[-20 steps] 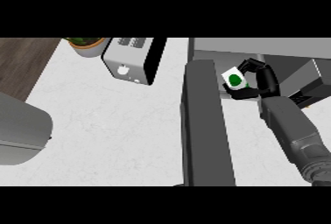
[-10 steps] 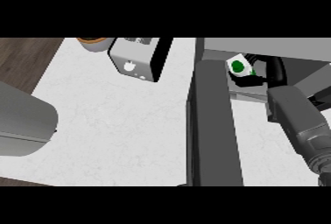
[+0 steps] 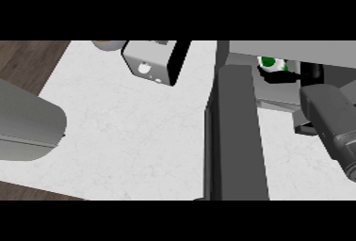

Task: Pick up the milk, place it into the microwave and close the microwave

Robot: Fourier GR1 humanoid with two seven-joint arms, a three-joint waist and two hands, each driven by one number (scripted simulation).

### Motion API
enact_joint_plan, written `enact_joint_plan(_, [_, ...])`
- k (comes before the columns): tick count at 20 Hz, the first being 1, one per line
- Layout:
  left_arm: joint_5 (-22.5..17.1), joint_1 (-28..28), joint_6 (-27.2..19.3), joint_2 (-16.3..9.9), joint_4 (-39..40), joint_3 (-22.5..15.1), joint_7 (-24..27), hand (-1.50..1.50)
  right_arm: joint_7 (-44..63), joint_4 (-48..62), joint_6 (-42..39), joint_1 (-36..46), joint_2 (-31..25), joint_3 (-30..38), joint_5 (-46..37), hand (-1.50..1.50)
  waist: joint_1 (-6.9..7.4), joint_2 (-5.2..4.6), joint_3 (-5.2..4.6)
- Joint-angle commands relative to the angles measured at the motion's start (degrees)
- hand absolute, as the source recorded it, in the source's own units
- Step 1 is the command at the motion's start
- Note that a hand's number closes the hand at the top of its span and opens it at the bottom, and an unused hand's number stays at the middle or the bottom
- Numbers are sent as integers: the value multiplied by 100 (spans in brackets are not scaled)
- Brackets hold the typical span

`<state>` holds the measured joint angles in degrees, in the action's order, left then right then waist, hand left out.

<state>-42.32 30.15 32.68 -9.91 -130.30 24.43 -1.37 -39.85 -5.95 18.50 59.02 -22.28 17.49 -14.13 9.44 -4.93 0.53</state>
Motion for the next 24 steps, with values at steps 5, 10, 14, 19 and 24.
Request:
enact_joint_plan(5, [40,-219,-31,-38,67,-23,12,-150,9,1,49,81,-256,84,39,150,101,-82,11])
enact_joint_plan(10, [55,-276,-56,-148,112,2,-75,-150,106,47,43,178,-292,84,19,150,173,-90,10])
enact_joint_plan(14, [155,-360,-66,-262,122,109,-87,-150,78,64,105,134,-342,103,20,150,227,-148,22])
enact_joint_plan(19, [255,-430,-78,-282,156,54,-128,-150,133,79,141,213,-342,131,32,150,250,-151,20])
enact_joint_plan(24, [292,-515,-34,-361,219,67,-131,-150,327,207,1125,25,-601,-270,-443,150,313,-219,-36])
